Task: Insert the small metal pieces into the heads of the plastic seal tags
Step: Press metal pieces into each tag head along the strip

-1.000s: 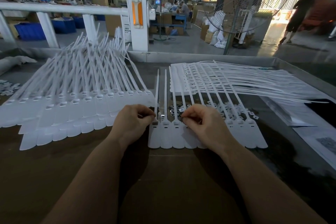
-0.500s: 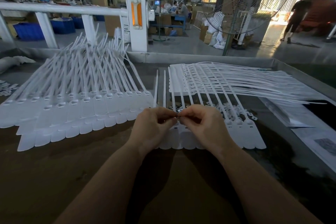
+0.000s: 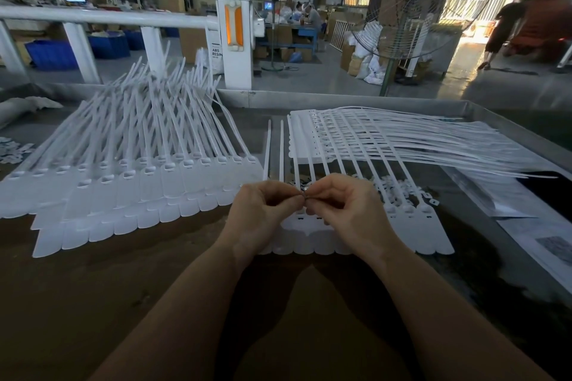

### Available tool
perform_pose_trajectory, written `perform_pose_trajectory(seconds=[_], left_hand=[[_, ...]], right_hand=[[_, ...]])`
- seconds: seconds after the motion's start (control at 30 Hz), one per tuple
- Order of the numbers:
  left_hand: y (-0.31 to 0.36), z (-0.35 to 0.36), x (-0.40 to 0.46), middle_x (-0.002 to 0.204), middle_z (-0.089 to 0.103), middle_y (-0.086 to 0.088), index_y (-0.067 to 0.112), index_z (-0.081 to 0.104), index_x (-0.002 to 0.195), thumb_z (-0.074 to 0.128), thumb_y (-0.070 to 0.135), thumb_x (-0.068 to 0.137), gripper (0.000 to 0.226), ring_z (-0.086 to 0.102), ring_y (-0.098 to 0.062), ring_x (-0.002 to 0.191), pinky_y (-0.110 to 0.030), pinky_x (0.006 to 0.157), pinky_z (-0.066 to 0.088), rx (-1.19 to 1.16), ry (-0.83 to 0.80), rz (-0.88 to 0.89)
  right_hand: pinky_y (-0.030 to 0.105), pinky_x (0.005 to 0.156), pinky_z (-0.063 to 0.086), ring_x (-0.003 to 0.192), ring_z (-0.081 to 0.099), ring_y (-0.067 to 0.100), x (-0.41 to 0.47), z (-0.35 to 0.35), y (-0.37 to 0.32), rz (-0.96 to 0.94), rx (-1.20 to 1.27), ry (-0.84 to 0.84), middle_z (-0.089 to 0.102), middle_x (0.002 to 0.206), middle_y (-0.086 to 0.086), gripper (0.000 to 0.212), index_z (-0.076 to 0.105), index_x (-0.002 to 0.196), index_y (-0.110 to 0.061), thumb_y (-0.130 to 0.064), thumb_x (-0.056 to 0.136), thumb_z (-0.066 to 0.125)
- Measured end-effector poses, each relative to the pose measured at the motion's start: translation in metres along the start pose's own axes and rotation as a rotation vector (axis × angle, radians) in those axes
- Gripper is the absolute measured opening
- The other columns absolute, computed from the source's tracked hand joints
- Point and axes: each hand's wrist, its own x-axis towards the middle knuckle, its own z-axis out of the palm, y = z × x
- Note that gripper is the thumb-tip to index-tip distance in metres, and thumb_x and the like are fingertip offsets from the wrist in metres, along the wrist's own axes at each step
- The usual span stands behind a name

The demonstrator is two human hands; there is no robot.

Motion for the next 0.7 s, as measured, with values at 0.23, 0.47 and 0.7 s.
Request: perform_pose_trajectory(seconds=[0.23, 0.47, 0.7], left_hand=[[-0.007, -0.003, 0.006, 0.078, 0.065, 0.01, 0.021, 0.066, 0.085, 0.061, 0.017, 0.087, 0.006, 0.06, -0.004, 0.078, -0.013, 0.071, 0.045, 0.226, 0.089, 0.005], [-0.014, -0.005, 0.01, 0.087, 0.06, 0.007, 0.018, 0.067, 0.093, 0.056, 0.015, 0.091, 0.012, 0.054, -0.004, 0.08, -0.013, 0.071, 0.041, 0.421, 0.079, 0.036], [-0.019, -0.009, 0.011, 0.091, 0.053, 0.005, 0.012, 0.068, 0.101, 0.055, 0.015, 0.091, 0.016, 0.051, -0.011, 0.087, -0.019, 0.076, 0.036, 0.585, 0.086, 0.098]], right_hand=[[0.016, 0.067, 0.052, 0.071, 0.065, 0.005, 0.001, 0.001, 0.007, -0.043, -0.216, 0.068, 0.069, 0.075, -0.003, 0.011, 0.069, 0.082, -0.015, -0.004, 0.079, 0.07], [0.017, 0.075, 0.052, 0.078, 0.062, 0.004, 0.003, 0.0, 0.016, -0.007, -0.407, 0.085, 0.066, 0.079, -0.008, 0.009, 0.069, 0.086, -0.017, -0.009, 0.081, 0.068], [0.014, 0.076, 0.049, 0.078, 0.06, 0.0, 0.003, 0.001, 0.015, 0.023, -0.435, 0.064, 0.061, 0.078, -0.015, 0.01, 0.07, 0.089, -0.016, -0.01, 0.082, 0.068]])
